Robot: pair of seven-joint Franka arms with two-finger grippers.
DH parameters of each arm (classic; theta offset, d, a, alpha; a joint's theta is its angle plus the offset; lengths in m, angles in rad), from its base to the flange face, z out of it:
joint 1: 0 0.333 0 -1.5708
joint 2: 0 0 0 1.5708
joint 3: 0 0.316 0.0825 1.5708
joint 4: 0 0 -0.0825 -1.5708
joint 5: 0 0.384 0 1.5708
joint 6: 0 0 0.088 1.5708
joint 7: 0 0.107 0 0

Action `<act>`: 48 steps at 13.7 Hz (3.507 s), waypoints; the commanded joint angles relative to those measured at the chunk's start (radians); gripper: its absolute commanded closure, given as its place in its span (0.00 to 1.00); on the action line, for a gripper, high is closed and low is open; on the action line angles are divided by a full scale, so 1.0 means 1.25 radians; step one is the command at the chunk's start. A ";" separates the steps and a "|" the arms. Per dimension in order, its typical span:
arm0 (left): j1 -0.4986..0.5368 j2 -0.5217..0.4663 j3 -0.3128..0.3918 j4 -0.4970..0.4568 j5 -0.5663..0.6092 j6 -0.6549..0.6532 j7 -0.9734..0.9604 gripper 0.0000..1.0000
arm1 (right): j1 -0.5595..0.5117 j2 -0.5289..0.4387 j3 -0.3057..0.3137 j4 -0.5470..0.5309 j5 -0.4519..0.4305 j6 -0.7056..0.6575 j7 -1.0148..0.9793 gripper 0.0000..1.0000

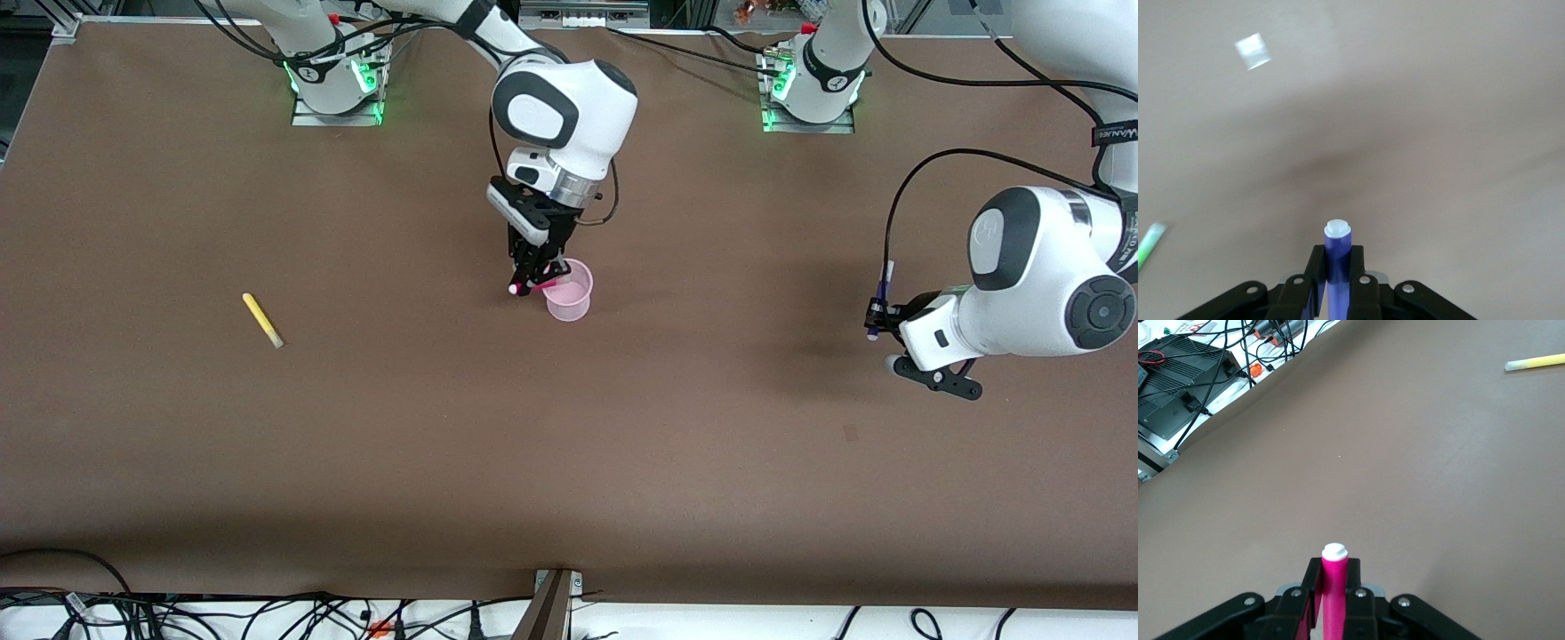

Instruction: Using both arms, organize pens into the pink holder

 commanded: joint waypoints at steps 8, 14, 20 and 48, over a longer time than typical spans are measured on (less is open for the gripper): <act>0.002 0.000 -0.005 0.082 -0.225 -0.065 0.187 1.00 | 0.107 0.046 -0.069 0.001 -0.085 -0.057 0.059 1.00; -0.006 0.001 -0.010 0.156 -0.315 -0.133 0.188 1.00 | 0.123 0.073 -0.080 0.032 -0.113 -0.058 0.092 1.00; 0.011 0.004 -0.035 0.174 -0.342 -0.141 0.191 1.00 | 0.160 0.097 -0.117 0.043 -0.121 -0.057 0.114 1.00; -0.347 0.152 -0.085 0.150 -0.534 0.435 -0.005 1.00 | -0.069 -0.329 -0.619 -0.050 0.756 -0.204 -1.677 0.02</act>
